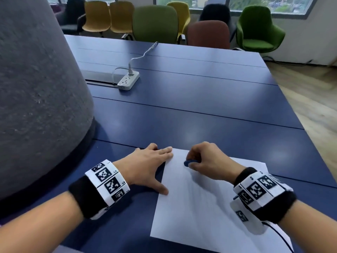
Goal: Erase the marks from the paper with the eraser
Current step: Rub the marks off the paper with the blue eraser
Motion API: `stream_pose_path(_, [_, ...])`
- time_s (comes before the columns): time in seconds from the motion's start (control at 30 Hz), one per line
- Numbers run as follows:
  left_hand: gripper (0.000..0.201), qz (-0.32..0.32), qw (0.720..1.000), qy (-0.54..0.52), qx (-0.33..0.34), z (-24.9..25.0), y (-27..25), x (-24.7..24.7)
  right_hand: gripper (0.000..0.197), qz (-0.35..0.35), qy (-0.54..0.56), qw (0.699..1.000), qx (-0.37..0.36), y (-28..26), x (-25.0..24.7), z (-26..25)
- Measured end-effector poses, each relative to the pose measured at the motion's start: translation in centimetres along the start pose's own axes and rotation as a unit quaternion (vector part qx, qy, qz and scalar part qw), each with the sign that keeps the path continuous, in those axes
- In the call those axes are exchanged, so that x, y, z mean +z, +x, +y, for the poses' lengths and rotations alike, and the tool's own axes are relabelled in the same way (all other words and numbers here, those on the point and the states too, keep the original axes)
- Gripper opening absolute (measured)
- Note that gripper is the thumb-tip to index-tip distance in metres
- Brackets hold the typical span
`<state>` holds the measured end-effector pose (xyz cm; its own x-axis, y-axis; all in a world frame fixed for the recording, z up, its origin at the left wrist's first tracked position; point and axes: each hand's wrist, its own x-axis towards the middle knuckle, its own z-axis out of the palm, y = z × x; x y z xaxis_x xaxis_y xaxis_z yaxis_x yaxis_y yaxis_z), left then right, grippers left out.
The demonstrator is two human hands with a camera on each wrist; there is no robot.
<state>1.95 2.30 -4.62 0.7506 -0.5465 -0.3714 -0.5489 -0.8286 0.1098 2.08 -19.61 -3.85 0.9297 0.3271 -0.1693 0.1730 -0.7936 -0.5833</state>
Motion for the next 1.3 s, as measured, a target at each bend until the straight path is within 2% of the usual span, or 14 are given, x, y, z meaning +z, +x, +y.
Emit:
stream_pose_path(0.1, [0.108, -0.003, 1.000, 0.014, -0.002, 0.2, 0.0, 0.0, 0.015, -0.007, -0.016, 1.000, -0.017, 0.7, 0.4, -0.2])
stream_pose_path(0.2, [0.109, 0.001, 1.000, 0.016, -0.002, 0.2, 0.0, 0.0, 0.014, -0.017, -0.046, 0.997, -0.051, 1.4, 0.8, -0.9])
stream_pose_path(0.43, [0.130, 0.007, 1.000, 0.017, 0.003, -0.2, -0.2, 0.5, 0.015, -0.020, -0.123, 0.989, -0.080, 3.0, 1.2, -2.2])
stream_pose_path(0.6, [0.122, 0.006, 1.000, 0.009, 0.016, -0.4, -0.3, 0.7, 0.010, -0.068, -0.151, 0.977, -0.134, 2.2, 1.7, -3.0])
stream_pose_path(0.77, [0.134, -0.012, 1.000, -0.018, 0.008, -1.0, -0.1, 1.1, 0.014, -0.032, -0.180, 0.975, -0.128, 3.3, 1.1, -3.0])
stream_pose_path(0.9, [0.136, -0.013, 0.998, -0.054, 0.014, -1.3, -0.1, 1.4, 0.007, -0.084, -0.170, 0.966, -0.178, 1.8, 1.7, -3.6])
stream_pose_path(1.07, [0.136, -0.031, 0.997, -0.074, 0.003, -1.3, -0.1, 1.5, 0.011, -0.056, -0.183, 0.973, -0.130, 3.2, 0.7, -3.3])
stream_pose_path(1.17, [0.136, -0.050, 0.995, -0.085, -0.005, -1.2, -0.2, 1.2, 0.000, -0.109, -0.135, 0.971, -0.165, 2.1, 1.8, -3.2])
stream_pose_path(1.23, [0.136, -0.058, 0.995, -0.078, -0.006, -1.0, -0.3, 1.1, 0.005, -0.146, -0.125, 0.967, -0.165, 1.5, 1.9, -3.3])
stream_pose_path(1.3, [0.135, -0.061, 0.995, -0.077, -0.006, -0.9, -0.4, 0.8, 0.007, -0.121, -0.145, 0.972, -0.140, 2.5, 1.4, -3.2])
